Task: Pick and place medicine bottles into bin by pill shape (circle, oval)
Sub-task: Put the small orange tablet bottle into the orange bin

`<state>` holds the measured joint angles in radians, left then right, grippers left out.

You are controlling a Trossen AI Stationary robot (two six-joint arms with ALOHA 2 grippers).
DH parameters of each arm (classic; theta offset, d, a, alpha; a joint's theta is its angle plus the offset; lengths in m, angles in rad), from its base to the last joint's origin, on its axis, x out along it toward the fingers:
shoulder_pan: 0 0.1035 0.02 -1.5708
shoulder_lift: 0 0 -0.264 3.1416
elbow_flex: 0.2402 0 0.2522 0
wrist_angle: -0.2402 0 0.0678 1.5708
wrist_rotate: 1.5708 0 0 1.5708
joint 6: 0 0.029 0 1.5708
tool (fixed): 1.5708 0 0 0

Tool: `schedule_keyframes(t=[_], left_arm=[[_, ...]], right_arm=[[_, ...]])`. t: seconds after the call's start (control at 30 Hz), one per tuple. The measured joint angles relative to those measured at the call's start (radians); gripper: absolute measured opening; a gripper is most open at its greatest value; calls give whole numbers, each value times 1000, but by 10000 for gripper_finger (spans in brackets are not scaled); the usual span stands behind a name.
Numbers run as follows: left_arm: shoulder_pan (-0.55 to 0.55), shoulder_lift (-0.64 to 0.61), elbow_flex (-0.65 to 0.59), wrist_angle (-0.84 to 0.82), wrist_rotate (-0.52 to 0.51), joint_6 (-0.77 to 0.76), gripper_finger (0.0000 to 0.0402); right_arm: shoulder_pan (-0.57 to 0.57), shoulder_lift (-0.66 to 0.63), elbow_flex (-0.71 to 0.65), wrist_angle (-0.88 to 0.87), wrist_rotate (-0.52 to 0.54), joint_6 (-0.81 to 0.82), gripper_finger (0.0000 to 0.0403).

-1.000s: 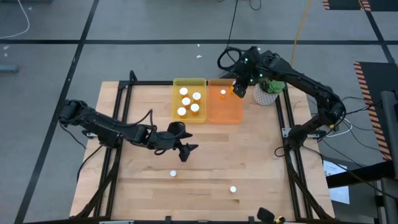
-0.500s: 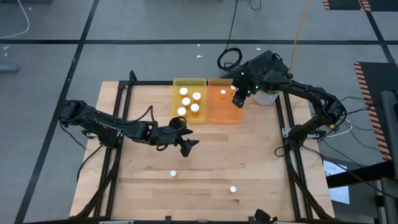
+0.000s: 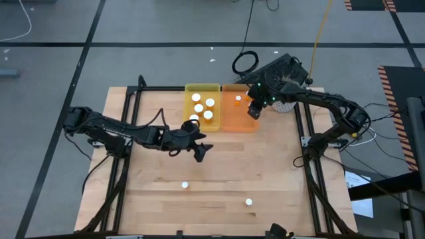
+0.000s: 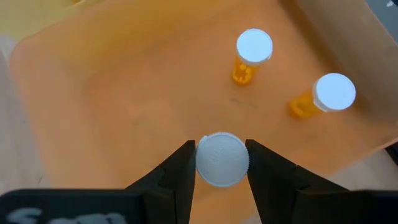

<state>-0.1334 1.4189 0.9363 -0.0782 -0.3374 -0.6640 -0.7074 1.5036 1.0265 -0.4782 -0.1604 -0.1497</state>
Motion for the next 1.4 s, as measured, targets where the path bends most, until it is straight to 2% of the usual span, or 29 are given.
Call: schedule_keyframes(t=[0.67,0.97,1.1,1.3,1.4], left_arm=[[39,0,0,1,-2,0,310],[44,0,0,6,-5,-24,310],[47,0,0,6,-5,-23,310],[50,0,0,6,-5,-15,310],[50,0,0,7,-5,-19,310]], right_arm=[[0,115,-17,65,0,-72,126],[0,124,-17,74,-2,-72,127],[0,124,-18,75,-1,-72,147],[0,124,-18,83,-3,-69,204],[0,118,-18,78,-50,-59,229]])
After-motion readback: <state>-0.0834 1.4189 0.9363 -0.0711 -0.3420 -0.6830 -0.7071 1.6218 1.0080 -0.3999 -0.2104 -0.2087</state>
